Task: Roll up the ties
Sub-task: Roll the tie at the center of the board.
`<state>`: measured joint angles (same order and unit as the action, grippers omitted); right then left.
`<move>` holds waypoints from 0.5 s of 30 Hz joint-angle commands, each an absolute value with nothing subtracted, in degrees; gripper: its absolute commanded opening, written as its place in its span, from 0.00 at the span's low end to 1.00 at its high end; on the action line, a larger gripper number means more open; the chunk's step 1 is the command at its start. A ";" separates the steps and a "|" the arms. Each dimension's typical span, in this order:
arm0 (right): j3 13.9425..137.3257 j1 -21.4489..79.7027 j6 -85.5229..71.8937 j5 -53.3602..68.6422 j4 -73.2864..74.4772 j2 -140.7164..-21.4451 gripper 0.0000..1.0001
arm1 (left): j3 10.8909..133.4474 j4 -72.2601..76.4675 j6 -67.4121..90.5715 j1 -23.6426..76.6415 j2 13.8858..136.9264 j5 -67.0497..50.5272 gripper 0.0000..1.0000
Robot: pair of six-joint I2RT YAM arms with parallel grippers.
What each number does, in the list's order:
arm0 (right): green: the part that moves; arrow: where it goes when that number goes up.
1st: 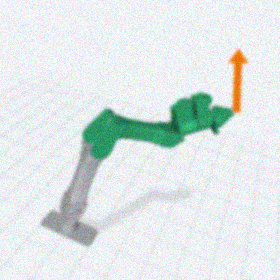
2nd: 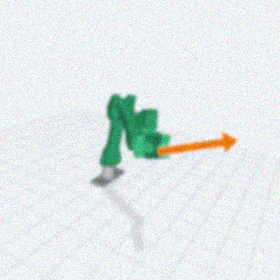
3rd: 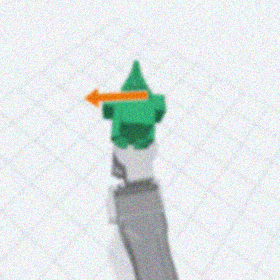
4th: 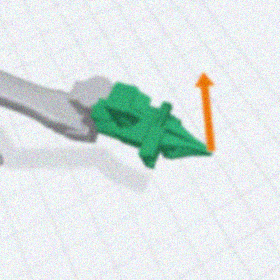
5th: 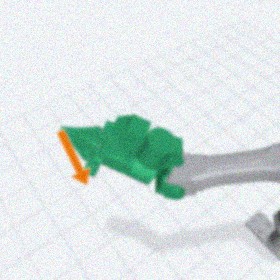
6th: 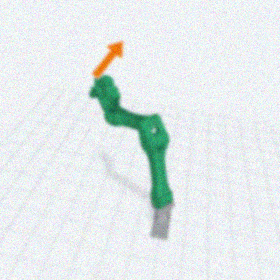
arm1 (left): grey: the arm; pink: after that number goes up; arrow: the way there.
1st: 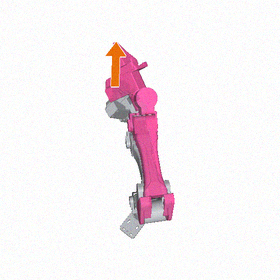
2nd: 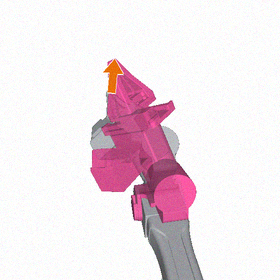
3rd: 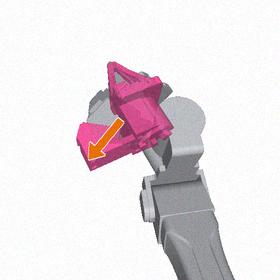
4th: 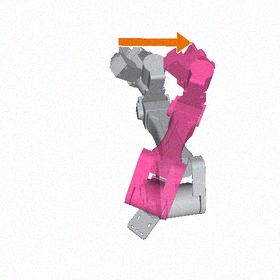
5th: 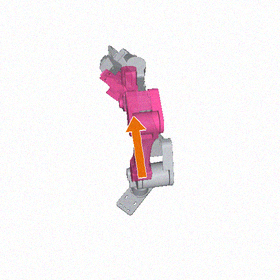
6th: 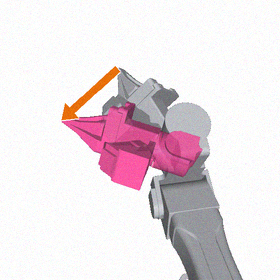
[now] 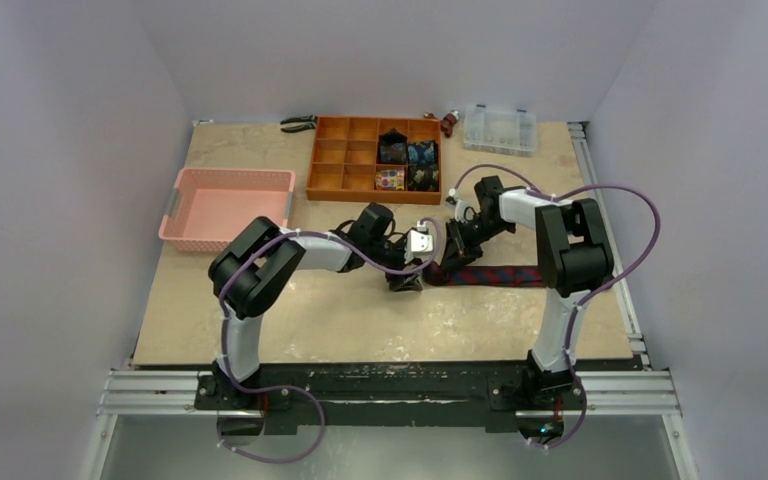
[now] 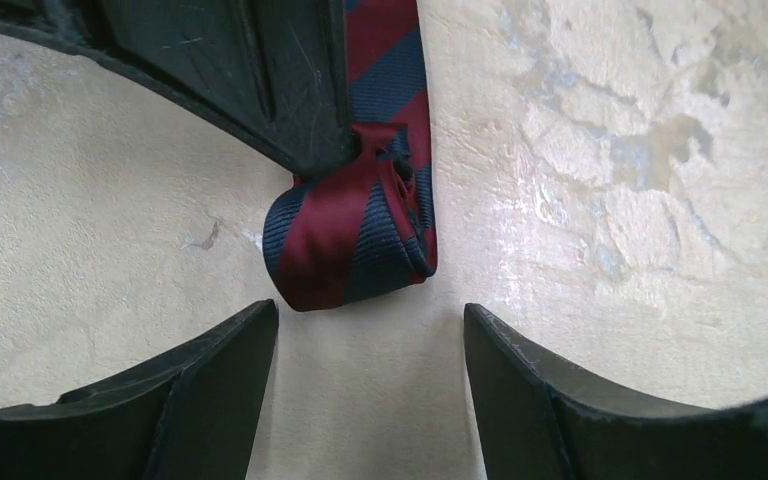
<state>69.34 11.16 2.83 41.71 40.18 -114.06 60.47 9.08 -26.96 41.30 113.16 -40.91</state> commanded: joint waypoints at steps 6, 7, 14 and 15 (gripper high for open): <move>68.07 12.57 7.05 27.20 36.66 -115.22 0.00 | 58.61 30.91 -4.29 40.75 120.56 -46.81 0.68; 67.92 12.71 6.87 26.88 36.51 -115.08 0.00 | 59.56 32.00 -1.98 40.90 121.11 -47.53 0.68; 68.44 13.16 6.53 26.53 36.20 -115.22 0.00 | 60.97 30.46 1.88 42.82 122.33 -45.80 0.71; 68.58 13.14 6.54 26.59 36.29 -115.16 0.00 | 61.14 28.76 1.48 42.99 122.45 -44.16 0.66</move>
